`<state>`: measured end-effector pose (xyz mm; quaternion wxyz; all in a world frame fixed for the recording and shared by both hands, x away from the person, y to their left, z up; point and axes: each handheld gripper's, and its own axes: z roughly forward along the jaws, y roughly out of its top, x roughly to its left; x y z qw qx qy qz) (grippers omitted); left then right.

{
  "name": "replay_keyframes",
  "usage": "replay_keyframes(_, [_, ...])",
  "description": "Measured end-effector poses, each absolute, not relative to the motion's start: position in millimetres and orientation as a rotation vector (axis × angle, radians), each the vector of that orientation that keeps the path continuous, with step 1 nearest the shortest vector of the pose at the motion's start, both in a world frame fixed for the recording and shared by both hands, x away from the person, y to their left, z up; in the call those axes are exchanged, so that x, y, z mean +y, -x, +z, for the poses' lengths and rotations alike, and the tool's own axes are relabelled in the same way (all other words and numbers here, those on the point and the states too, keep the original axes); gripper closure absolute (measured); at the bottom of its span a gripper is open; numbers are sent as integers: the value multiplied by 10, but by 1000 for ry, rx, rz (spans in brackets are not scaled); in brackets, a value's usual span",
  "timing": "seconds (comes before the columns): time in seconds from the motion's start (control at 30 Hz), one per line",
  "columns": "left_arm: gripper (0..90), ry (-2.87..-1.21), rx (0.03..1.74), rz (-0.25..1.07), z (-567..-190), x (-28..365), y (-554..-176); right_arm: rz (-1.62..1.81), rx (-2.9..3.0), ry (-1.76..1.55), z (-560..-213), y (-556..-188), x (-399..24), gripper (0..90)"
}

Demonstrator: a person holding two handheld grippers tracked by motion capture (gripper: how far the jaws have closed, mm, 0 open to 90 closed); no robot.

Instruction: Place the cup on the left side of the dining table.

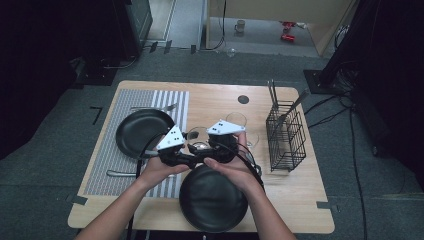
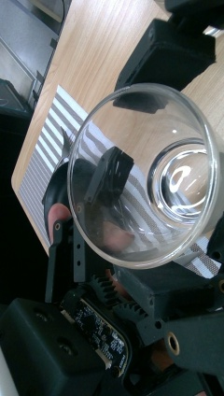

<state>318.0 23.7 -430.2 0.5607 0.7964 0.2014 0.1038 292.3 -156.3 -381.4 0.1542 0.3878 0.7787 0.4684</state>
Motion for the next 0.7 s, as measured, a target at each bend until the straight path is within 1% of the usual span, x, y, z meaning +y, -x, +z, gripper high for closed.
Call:
replay_keyframes(0.1, [210, -1883, 484, 241, -4328, 235, -3191, 1361, 2214, -1122, -3794, -2926, -1594, 177])
replay_keyframes(0.37, [226, -1865, 452, 314, -4330, 222, -3145, 1414, 2220, -1145, -3794, -2945, -1644, 165])
replay_keyframes(0.43, [226, -1862, 447, 315, -4326, 208, -3128, 1392, 2243, -1145, -3818, -2951, -1629, 154])
replay_keyframes(0.53, [226, -1849, 449, 299, -4314, 196, -3125, 1377, 2215, -1136, -3824, -2920, -1614, 182])
replay_keyframes(0.7, [221, -1859, 460, 274, -4300, 199, -3137, 1360, 2204, -1125, -3810, -2903, -1598, 185])
